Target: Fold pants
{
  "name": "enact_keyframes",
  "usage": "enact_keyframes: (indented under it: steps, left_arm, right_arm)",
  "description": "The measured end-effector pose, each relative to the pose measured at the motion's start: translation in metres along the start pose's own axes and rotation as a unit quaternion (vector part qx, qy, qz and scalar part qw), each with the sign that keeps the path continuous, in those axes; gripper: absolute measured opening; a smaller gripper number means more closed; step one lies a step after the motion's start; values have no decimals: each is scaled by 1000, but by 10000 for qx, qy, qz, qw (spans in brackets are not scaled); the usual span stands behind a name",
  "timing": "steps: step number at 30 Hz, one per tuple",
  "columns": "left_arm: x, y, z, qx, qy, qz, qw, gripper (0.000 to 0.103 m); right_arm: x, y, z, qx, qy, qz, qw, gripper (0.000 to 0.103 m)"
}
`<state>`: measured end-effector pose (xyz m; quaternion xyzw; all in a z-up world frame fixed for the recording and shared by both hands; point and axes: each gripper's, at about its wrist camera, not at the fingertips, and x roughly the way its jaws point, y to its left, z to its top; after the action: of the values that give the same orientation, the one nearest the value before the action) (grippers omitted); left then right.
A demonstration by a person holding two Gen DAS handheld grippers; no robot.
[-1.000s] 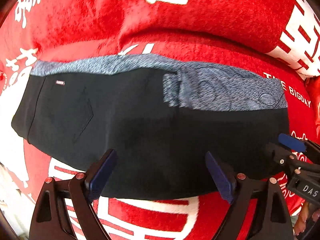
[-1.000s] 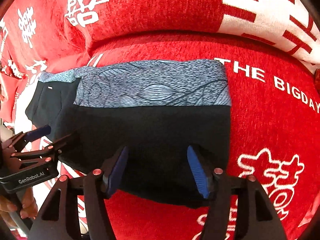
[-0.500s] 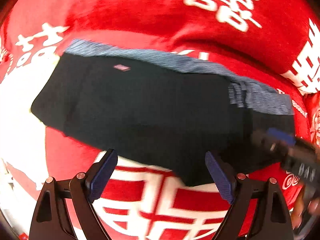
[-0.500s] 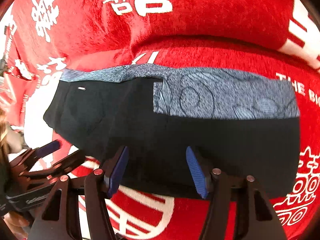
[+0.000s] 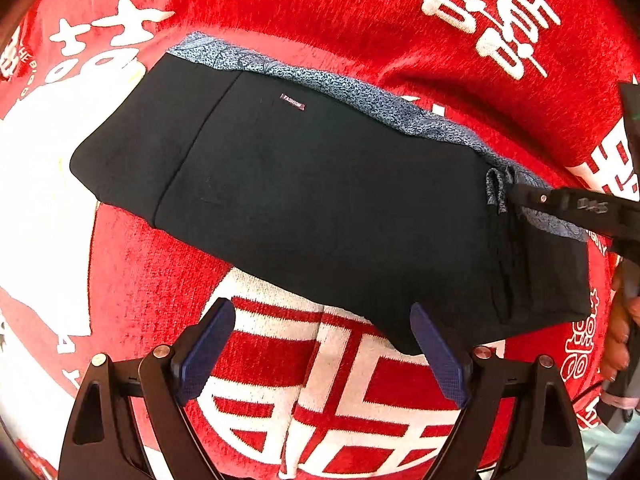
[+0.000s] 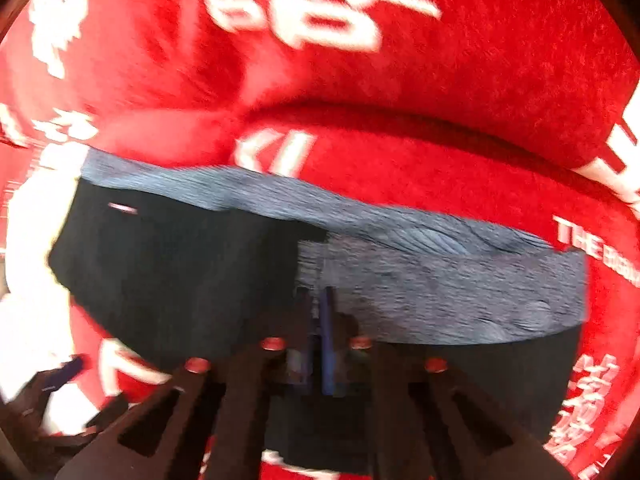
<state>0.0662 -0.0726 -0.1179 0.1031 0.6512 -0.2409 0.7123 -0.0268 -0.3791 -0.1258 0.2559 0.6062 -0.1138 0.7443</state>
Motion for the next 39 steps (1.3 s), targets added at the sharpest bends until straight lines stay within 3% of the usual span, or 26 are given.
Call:
enact_keyframes:
  steps: [3, 6, 8, 9, 10, 14, 17, 18, 21, 25, 35, 37, 39]
  left_arm:
    - [6, 1, 1, -42, 84, -3, 10000, 90]
    - [2, 4, 3, -108, 27, -16, 9999, 90]
    - [-1, 9, 2, -116, -27, -9, 9999, 90]
    - [1, 12, 2, -132, 9, 9, 9999, 90]
    - [2, 15, 1, -162, 43, 12, 9999, 90]
    - [6, 34, 0, -488, 113, -37, 9987, 90]
    - [9, 42, -2, -633, 131, -24, 9979, 90]
    - [11, 43, -2, -679, 157, -49, 9976, 90]
    - [11, 47, 0, -852, 149, -272, 9959, 90]
    - [14, 61, 2, -1200, 171, -515, 9913, 90]
    - [9, 115, 17, -1835, -175, -692, 9804, 90]
    - [10, 129, 18, -1986, -260, -862, 9759, 90]
    - [12, 146, 17, -2252, -395, -1200, 9661, 90]
  right_arm:
    - [19, 17, 7, -254, 225, 24, 9994, 2]
    - [13, 25, 6, -287, 60, -32, 9996, 4]
    - [-1, 27, -8, -488, -38, -197, 9986, 23]
    - [-8, 29, -21, -598, -100, -324, 9976, 47]
    - [-16, 29, -36, -730, -191, -479, 9960, 55]
    - [-30, 18, -74, -850, -263, -956, 9914, 54]
    - [-2, -7, -79, 3, 354, -479, 9982, 54]
    - [0, -8, -80, 7, 327, -522, 9981, 56]
    - [-4, 10, -80, -444, 276, -693, 9962, 61]
    - [-17, 27, -78, -838, 61, -856, 9928, 62]
    - [8, 32, -73, -985, 108, -1006, 9900, 69]
    - [8, 32, -75, -1008, 100, -1009, 9897, 70]
    - [8, 33, -75, -1017, 91, -1009, 9896, 70]
